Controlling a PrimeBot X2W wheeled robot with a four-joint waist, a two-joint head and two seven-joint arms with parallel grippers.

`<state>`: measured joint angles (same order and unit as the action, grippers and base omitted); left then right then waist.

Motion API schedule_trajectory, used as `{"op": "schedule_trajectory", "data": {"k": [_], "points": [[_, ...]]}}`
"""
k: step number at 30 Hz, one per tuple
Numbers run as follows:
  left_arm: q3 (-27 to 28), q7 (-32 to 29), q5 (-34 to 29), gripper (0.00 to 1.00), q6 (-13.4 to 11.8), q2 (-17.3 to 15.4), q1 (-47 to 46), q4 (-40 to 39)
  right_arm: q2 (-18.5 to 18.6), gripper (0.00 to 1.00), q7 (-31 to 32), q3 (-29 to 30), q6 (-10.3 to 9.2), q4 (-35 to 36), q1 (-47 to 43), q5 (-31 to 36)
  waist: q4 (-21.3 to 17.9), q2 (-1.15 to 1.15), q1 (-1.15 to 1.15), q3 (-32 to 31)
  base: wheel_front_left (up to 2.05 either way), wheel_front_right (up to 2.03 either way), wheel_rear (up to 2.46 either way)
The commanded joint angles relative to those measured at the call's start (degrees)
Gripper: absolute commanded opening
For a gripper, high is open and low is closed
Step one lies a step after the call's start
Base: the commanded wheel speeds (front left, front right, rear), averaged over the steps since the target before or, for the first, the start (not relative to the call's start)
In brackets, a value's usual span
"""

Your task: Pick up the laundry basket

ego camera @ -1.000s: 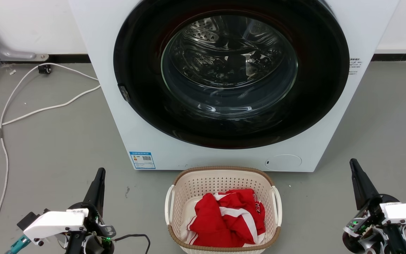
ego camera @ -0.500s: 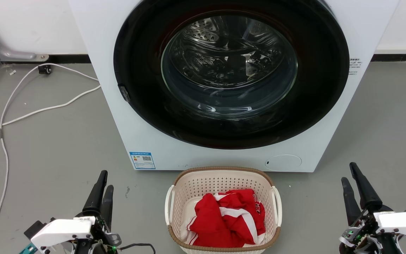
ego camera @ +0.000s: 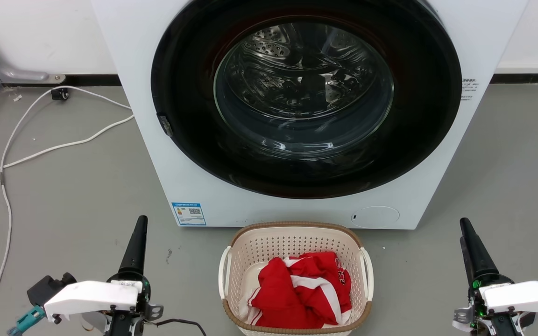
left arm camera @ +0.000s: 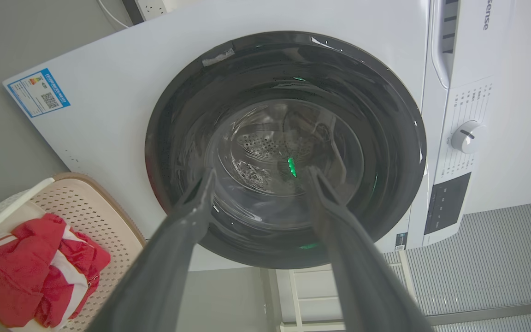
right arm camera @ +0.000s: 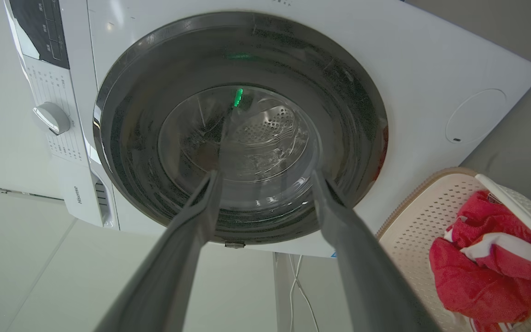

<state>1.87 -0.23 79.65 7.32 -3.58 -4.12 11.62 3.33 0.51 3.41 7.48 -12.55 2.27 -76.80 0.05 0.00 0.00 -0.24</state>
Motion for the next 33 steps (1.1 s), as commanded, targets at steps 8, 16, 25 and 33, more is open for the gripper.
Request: {"op": "schedule_trajectory", "data": {"k": [8, 16, 25, 33], "points": [[-0.3, 2.0, -12.0, 1.00, -0.3, -0.1, -1.1, -2.5, 0.0, 1.00, -1.9, 0.2, 0.01, 3.0, 0.1, 12.9, -0.1, 0.00, 0.00, -0.1, 0.00, 0.00, 0.00], [-1.3, 3.6, -22.8, 1.00, -1.0, -0.4, -1.4, -2.9, -0.1, 1.00, -1.9, -0.4, 0.01, 5.3, -0.6, 22.9, -0.2, 0.00, 0.00, -0.1, 0.00, 0.00, 0.00], [-2.5, 5.3, -32.1, 1.00, -1.6, -1.1, -1.9, -2.2, -0.1, 1.00, -1.3, -0.5, 0.01, 7.5, -1.4, 34.3, -0.3, 0.00, 0.00, -0.2, 0.00, 0.00, 0.00], [-3.5, 6.7, -39.1, 1.00, -2.2, -1.6, -2.5, -1.1, -0.2, 1.00, -0.6, -0.2, 0.01, 8.7, -2.4, 41.3, -0.3, 0.00, 0.00, -0.3, 0.00, 0.00, 0.00]]}}
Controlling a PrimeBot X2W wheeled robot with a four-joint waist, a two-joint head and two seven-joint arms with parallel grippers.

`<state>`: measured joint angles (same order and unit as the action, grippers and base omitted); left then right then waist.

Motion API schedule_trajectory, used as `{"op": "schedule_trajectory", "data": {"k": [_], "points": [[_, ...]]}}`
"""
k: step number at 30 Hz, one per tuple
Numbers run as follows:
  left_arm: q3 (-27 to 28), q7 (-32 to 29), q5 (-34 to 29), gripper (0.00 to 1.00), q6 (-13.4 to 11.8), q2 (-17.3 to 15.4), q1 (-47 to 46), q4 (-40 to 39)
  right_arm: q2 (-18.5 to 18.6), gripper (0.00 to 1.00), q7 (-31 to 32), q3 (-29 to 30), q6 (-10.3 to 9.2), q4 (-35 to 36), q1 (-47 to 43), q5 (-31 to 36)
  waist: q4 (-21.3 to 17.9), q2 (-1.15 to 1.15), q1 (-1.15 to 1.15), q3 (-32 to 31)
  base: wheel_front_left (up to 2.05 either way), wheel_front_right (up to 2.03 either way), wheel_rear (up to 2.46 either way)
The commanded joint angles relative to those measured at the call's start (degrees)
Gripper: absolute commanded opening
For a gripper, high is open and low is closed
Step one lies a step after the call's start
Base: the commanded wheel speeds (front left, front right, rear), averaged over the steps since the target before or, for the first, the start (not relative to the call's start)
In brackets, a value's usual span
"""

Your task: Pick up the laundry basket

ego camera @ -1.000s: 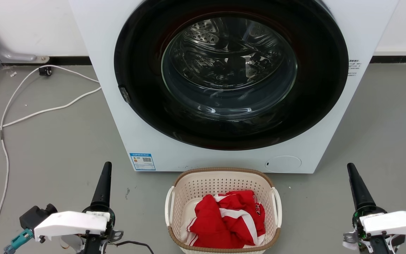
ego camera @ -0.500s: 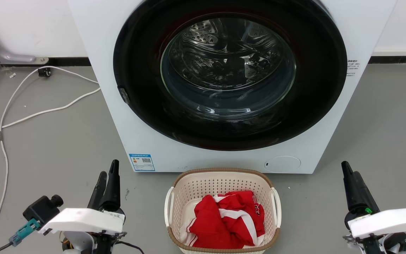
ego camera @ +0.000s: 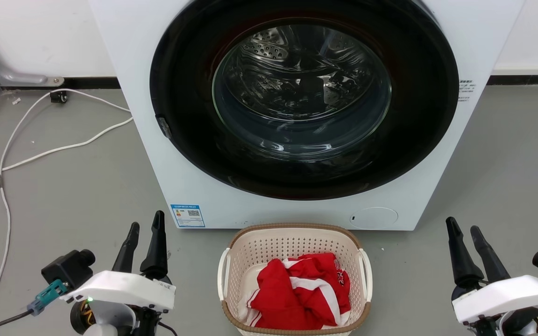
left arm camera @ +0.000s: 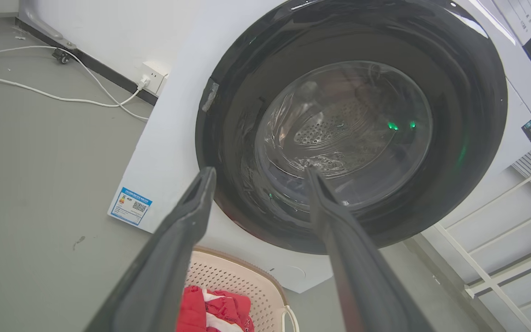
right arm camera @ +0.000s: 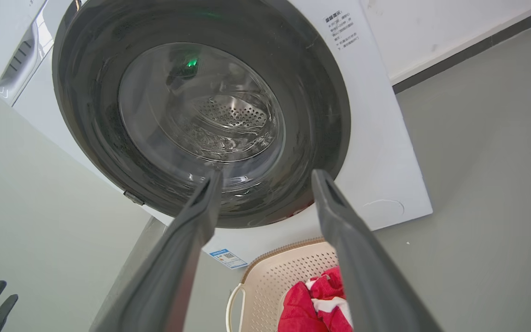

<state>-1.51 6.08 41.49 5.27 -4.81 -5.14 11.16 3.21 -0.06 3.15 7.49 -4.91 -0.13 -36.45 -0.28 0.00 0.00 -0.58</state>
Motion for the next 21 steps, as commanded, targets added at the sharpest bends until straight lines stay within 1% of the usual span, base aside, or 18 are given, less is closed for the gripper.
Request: {"op": "schedule_trajectory", "data": {"k": [1, 21], "points": [[-0.2, 0.5, -1.7, 1.00, -0.2, -0.4, -1.6, -0.4, -0.1, 1.00, 0.0, 0.1, 0.00, 1.1, -0.1, 1.8, 0.0, 0.00, 0.00, 0.0, 0.00, 0.00, 0.00], [-2.6, 3.5, -15.5, 1.00, -2.1, -1.4, -2.7, 2.8, -0.2, 1.00, 1.0, 0.1, 0.00, 2.6, -1.9, 16.0, -0.3, 0.00, 0.00, -0.5, 0.00, 0.00, 0.00]]}}
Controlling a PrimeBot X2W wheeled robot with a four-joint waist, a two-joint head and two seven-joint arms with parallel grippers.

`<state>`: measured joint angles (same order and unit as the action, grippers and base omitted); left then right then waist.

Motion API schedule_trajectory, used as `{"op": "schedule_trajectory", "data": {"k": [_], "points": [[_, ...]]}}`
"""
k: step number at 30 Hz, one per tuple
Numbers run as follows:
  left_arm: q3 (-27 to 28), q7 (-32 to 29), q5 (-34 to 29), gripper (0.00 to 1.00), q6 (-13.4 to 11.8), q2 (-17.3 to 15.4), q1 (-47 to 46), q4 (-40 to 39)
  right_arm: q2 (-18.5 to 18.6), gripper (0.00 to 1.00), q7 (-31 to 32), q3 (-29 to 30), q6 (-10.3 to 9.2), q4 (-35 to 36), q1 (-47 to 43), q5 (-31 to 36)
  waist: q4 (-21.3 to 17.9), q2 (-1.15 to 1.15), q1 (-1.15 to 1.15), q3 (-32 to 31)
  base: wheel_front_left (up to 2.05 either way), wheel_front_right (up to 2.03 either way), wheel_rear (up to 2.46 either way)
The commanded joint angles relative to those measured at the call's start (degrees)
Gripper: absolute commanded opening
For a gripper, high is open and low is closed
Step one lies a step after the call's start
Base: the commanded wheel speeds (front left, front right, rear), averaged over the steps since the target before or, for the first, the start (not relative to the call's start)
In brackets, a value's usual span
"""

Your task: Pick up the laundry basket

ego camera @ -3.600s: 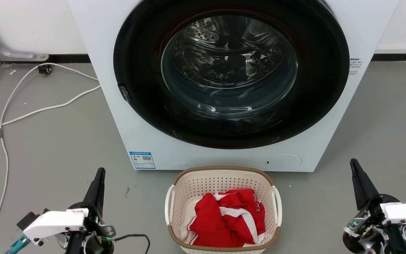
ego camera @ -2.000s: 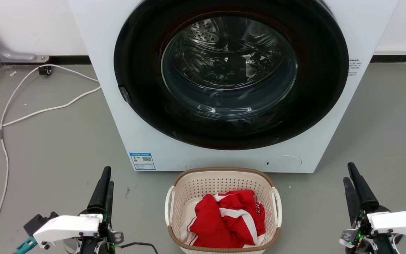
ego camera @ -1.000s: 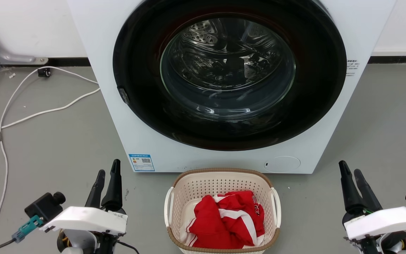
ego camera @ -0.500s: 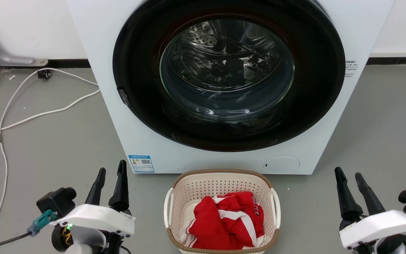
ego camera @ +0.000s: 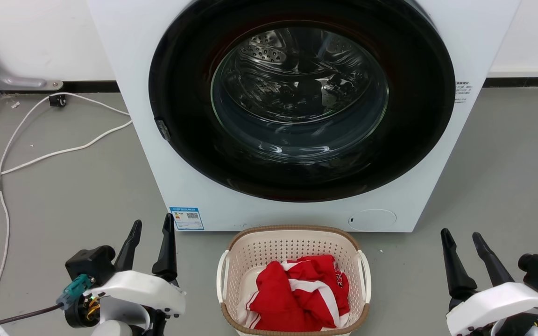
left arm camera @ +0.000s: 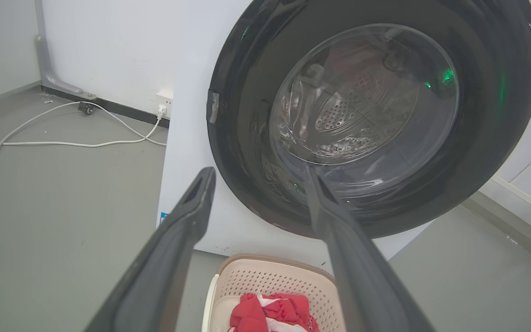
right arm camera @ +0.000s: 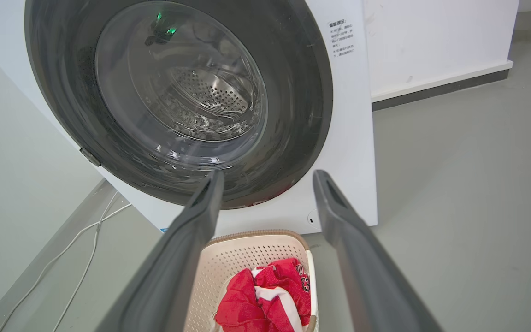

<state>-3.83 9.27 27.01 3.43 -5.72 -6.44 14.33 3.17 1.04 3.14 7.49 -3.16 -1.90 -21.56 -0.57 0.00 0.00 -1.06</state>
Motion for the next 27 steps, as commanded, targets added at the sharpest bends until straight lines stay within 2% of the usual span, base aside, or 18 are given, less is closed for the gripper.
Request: {"op": "schedule_trajectory", "data": {"k": [1, 14, 27], "points": [[-0.4, 0.5, -1.7, 1.00, -0.3, -0.5, -1.4, -0.3, -0.2, 1.00, -0.1, 0.1, 0.00, 0.9, -0.1, 1.7, 0.0, 0.00, 0.00, 0.0, 0.00, 0.00, 0.00], [-1.5, 2.2, -8.4, 1.00, -1.2, -0.9, -1.8, 0.8, -0.2, 1.00, -0.6, 0.1, 0.00, 2.4, -1.1, 8.3, 0.1, 0.00, 0.00, -0.3, 0.00, 0.00, 0.00], [-2.2, 3.7, -13.6, 1.00, -1.9, -1.0, -2.5, 2.0, -0.3, 1.00, -1.7, 0.7, -0.01, 3.5, -1.6, 11.7, 0.1, 0.00, 0.00, -0.2, 0.00, 0.00, 0.00]]}}
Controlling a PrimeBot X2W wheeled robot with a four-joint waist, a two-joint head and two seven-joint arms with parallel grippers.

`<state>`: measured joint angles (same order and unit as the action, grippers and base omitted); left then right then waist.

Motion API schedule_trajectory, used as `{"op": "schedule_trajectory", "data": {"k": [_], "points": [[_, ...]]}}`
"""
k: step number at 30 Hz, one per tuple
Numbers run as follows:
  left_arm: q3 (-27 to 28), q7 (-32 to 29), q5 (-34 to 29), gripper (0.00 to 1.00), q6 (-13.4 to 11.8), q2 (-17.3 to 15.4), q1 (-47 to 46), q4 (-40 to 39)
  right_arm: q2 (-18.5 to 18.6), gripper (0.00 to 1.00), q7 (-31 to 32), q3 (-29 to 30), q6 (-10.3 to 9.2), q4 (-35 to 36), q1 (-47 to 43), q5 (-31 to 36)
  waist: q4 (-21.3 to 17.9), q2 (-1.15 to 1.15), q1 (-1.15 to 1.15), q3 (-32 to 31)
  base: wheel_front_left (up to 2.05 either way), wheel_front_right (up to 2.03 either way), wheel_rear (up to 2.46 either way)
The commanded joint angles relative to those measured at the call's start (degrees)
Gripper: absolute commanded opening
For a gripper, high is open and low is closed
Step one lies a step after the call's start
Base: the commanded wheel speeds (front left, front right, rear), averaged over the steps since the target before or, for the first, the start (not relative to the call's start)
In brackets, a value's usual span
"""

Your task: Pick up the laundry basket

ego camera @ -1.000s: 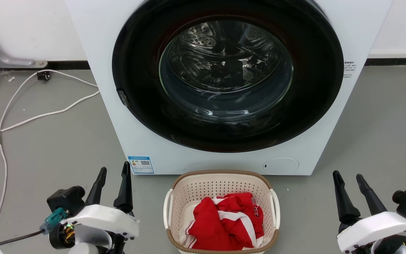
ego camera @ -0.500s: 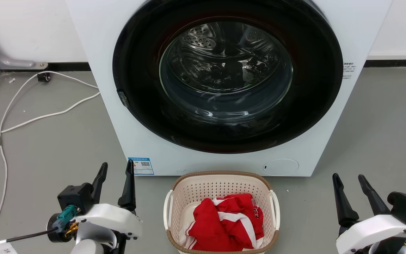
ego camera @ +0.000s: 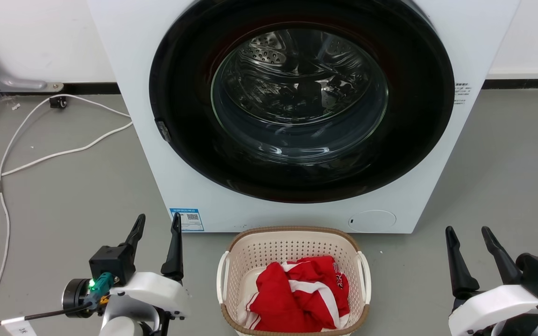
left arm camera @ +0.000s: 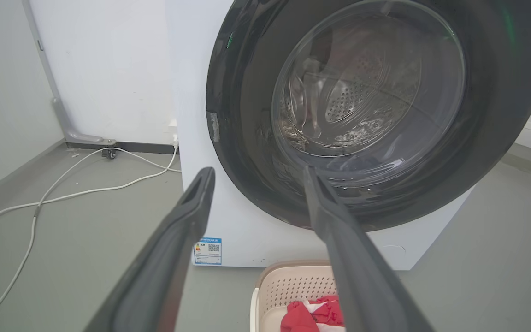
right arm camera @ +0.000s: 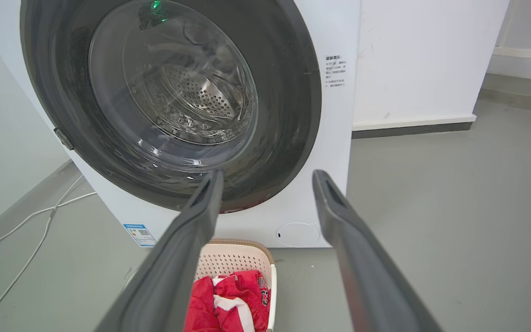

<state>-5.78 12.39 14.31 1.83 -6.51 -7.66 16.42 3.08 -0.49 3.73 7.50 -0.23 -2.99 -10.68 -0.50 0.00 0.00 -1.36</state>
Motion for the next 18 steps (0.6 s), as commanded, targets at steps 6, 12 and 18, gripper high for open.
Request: {"op": "schedule_trajectory", "data": {"k": [6, 12, 18], "points": [[-0.4, 1.1, -3.0, 1.00, -0.7, -0.3, -1.5, 0.6, -0.2, 1.00, -0.6, 0.1, -0.02, 0.9, -0.4, 2.8, -0.1, 0.00, 0.00, 0.4, 0.00, 0.00, 0.00], [-0.5, 1.7, -4.7, 1.00, -1.0, -0.4, -1.9, 1.0, -0.3, 1.00, -1.0, 0.1, -0.02, 1.1, -0.5, 5.2, 0.0, 0.00, 0.00, 0.6, 0.00, 0.00, 0.00], [-0.7, 2.2, -6.7, 1.00, -1.6, -0.3, -2.0, 1.5, -0.3, 1.00, -1.2, 0.1, -0.02, 1.4, -0.6, 7.8, 0.1, 0.00, 0.00, 0.6, 0.00, 0.00, 0.00]]}}
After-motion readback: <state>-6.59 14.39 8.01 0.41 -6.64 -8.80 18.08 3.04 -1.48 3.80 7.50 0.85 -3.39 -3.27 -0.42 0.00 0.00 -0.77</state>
